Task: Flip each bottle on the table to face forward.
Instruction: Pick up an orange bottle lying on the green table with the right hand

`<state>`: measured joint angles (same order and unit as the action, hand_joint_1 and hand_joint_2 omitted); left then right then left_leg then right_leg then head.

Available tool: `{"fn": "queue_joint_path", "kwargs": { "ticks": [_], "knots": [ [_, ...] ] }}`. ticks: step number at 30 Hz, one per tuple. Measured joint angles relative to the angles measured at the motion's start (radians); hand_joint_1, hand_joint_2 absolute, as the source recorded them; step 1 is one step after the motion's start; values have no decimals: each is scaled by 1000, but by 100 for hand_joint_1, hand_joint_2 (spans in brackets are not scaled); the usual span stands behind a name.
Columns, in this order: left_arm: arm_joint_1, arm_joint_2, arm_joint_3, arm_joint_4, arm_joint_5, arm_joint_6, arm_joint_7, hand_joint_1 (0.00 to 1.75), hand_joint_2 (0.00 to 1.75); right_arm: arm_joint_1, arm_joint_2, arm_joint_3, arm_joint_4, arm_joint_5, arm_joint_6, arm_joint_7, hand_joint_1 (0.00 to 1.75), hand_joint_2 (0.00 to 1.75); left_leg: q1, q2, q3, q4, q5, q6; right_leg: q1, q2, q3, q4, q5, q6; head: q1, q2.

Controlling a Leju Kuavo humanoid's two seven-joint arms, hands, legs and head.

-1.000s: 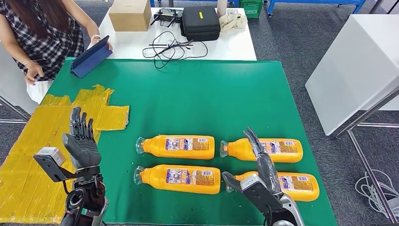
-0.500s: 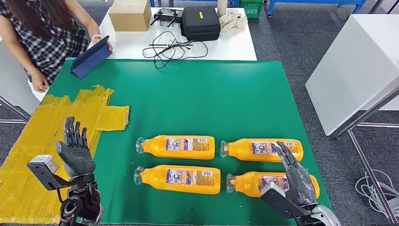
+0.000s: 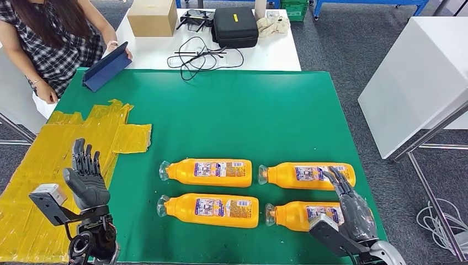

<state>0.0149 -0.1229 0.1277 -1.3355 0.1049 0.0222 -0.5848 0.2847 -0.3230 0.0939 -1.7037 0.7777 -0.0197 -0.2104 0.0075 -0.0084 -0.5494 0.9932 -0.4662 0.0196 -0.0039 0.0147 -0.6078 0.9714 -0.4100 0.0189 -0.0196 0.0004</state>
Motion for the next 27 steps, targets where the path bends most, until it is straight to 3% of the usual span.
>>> {"fn": "queue_joint_path", "kwargs": {
  "ticks": [20, 27],
  "knots": [
    [-5, -7, 4, 0, 14, -2, 2, 0, 0, 138, -42, -53, -82, 146, 180, 112, 0, 175, -1, 0, 0, 0, 0, 0, 0, 0, 0, 0, 0, 0, 0, 0],
    [-15, -7, 3, 6, 15, -2, 4, 0, 0, 193, -61, -83, -131, 148, 198, 119, 0, 175, -1, 2, 1, 0, -1, 1, 0, 1, 0, 0, 0, 0, 0, 0]
  ]
}}
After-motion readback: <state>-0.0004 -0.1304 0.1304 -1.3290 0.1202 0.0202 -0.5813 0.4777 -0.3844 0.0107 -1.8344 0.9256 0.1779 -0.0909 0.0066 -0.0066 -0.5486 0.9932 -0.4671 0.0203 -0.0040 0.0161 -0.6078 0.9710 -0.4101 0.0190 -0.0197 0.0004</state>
